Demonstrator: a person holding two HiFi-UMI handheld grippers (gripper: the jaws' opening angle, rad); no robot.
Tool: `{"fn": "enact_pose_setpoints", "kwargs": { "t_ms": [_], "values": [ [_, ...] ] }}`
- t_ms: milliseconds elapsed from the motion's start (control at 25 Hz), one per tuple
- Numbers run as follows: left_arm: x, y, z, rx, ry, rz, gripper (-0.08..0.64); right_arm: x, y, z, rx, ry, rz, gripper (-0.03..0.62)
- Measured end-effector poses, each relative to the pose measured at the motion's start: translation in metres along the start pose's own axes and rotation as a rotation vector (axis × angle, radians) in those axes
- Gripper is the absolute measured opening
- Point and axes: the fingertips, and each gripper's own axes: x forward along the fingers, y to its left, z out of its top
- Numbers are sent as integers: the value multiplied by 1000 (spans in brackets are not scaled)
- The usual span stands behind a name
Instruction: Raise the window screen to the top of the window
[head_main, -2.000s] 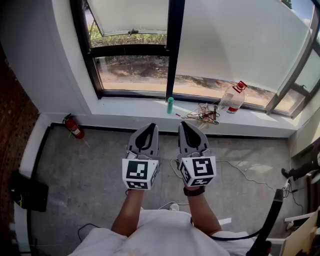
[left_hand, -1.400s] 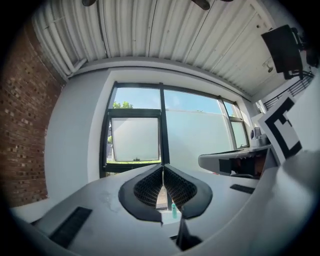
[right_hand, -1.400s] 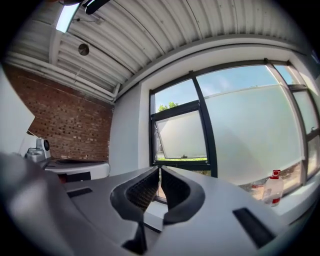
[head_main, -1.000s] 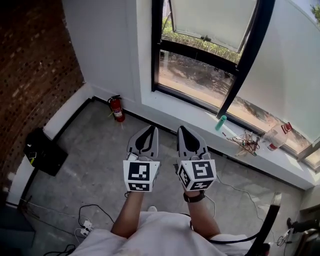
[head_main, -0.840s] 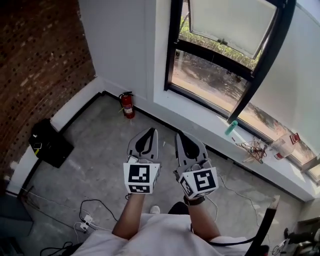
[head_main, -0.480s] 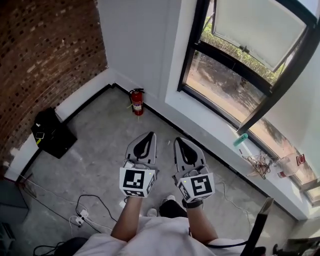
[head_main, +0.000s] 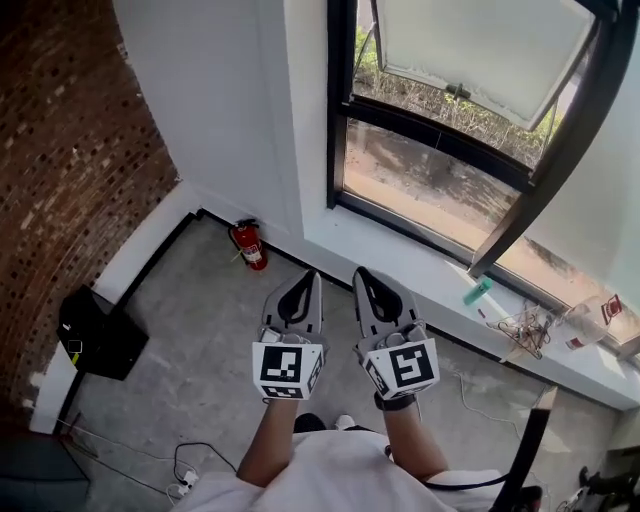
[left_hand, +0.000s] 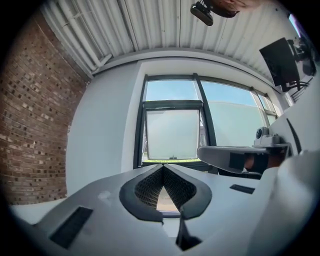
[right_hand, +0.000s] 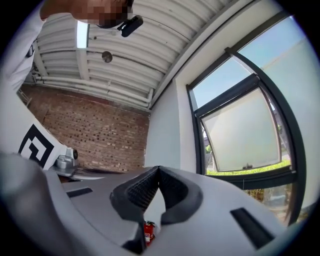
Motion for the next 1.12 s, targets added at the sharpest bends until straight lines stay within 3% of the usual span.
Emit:
{"fn": "enact_pose_setpoints", "kwargs": {
  "t_ms": [280, 520, 600, 680, 840, 1120],
  "values": [
    [94, 38, -32, -29, 38, -116, 2, 74, -56, -47, 23, 58, -130, -9],
    [188, 85, -28, -41, 16, -264, 2, 143, -98, -50, 8, 54, -278, -9],
    [219, 92, -30, -77, 11, -301, 2, 154, -114, -51, -13, 57, -328, -9],
    [244, 86, -39, -110, 30, -349, 2, 158, -135, -60, -12, 83, -379, -9],
    [287, 51, -57, -87, 63, -437, 2, 164, -189, -75, -2, 100, -444, -9],
    [409, -15, -56, -61, 37, -489, 2, 186, -314, -76, -31, 54, -456, -9]
  ]
}}
